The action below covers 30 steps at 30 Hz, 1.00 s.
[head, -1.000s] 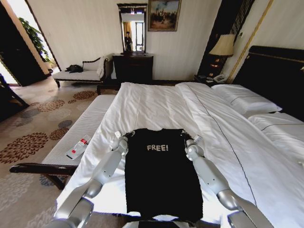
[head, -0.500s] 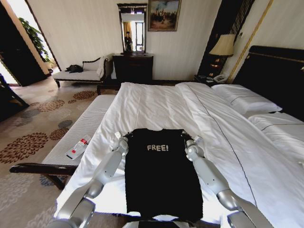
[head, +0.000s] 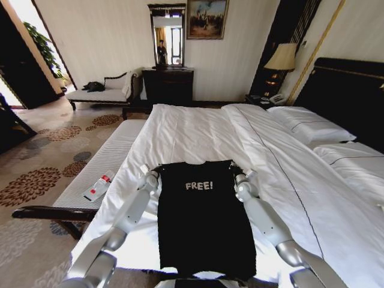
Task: Fold the clothes on the bed.
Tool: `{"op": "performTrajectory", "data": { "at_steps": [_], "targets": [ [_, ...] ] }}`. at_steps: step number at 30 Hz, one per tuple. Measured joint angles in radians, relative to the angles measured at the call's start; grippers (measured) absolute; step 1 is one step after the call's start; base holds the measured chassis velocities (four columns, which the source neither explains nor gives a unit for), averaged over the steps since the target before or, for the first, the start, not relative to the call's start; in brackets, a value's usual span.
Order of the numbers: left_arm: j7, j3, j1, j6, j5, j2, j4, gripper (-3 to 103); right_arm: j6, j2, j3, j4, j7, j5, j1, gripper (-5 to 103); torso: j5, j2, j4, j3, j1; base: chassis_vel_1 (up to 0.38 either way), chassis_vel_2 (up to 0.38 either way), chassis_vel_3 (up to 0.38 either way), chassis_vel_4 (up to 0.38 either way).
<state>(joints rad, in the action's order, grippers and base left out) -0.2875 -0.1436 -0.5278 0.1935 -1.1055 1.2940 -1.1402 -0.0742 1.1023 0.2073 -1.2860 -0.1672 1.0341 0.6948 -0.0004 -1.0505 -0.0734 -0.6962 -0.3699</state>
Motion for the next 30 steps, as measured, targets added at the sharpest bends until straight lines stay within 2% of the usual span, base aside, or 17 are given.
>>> {"op": "performTrajectory", "data": {
  "at_steps": [8,13,19,24,28,30],
  "targets": [
    [-0.015,-0.027,0.108,0.008,-0.114,-0.075,-0.09,0,-0.016,-0.047,-0.073,-0.145,-0.022,0.038,-0.078,0,0.0003,0.0,0.0004,0.0,0.0,0.0,0.0,0.0,0.0],
    [-0.005,-0.028,0.19,0.004,-0.141,-0.1,-0.074,0,-0.027,-0.057,-0.131,-0.108,-0.04,0.05,-0.176,0,0.0005,0.0,0.0002,0.0,0.0,0.0,0.0,0.0,0.0],
    [0.003,-0.008,0.221,-0.006,-0.157,-0.113,-0.058,0,-0.047,-0.042,-0.159,-0.058,-0.06,0.054,-0.236,0,0.0004,0.0,0.0003,0.0,0.0,0.0,0.0,0.0,0.0],
    [0.002,-0.011,0.144,-0.008,-0.16,-0.132,-0.145,0,-0.055,-0.046,-0.16,-0.084,-0.08,0.043,-0.216,0,0.0003,0.0,0.0003,0.0,0.0,0.0,0.0,0.0,0.0],
    [-0.01,-0.057,-0.004,-0.008,-0.165,-0.163,-0.297,0,-0.059,-0.072,-0.125,-0.139,-0.093,0.032,-0.147,0,0.0003,0.0,0.0001,0.0,0.0,0.0,0.0,0.0,0.0],
    [-0.015,-0.07,-0.043,-0.008,-0.171,-0.173,-0.335,0,-0.059,-0.082,-0.115,-0.157,-0.096,0.031,-0.127,0,0.0005,0.0,0.0002,0.0,0.0,0.0,0.0,0.0,0.0]
  ]
}}
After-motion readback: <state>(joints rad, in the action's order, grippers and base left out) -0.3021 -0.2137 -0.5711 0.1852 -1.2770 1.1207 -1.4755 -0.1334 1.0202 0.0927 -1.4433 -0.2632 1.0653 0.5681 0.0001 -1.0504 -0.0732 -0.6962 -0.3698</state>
